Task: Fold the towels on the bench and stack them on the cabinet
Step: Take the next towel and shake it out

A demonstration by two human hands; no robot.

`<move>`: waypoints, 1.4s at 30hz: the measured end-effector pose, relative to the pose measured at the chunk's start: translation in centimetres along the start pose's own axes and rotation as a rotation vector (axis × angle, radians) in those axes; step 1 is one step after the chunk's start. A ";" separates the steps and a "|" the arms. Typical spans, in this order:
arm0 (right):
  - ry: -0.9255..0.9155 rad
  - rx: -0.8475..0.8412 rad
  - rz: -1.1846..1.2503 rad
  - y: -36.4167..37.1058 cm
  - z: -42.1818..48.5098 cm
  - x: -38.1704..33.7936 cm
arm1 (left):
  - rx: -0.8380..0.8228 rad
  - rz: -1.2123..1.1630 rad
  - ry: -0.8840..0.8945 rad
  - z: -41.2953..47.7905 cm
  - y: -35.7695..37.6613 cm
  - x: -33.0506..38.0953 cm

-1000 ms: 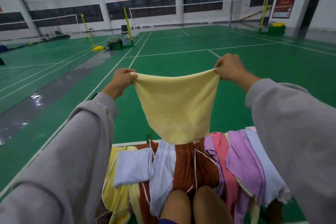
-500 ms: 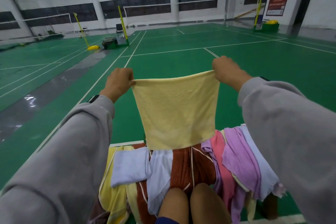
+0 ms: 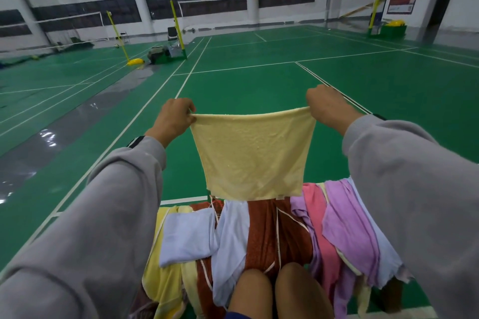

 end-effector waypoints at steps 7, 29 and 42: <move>0.023 -0.020 0.027 0.9 1.2 0.7 | -0.023 0.023 -0.035 0.4 2.4 0.3; -0.008 -0.268 0.344 1.3 -8.6 3.1 | -0.463 0.118 0.055 -6.8 2.2 0.0; 0.130 -1.174 0.576 8.9 -22.2 -1.3 | -1.359 0.186 -0.308 -21.1 9.1 -0.6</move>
Point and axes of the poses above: each hand's wrist, its own z-axis towards the middle knuckle, its own y-axis out of the palm, x = y × z, the point moved 4 cm from there along z, towards the middle knuckle, and after that the axes turned 12 degrees about -y, right-handed, at the moved point
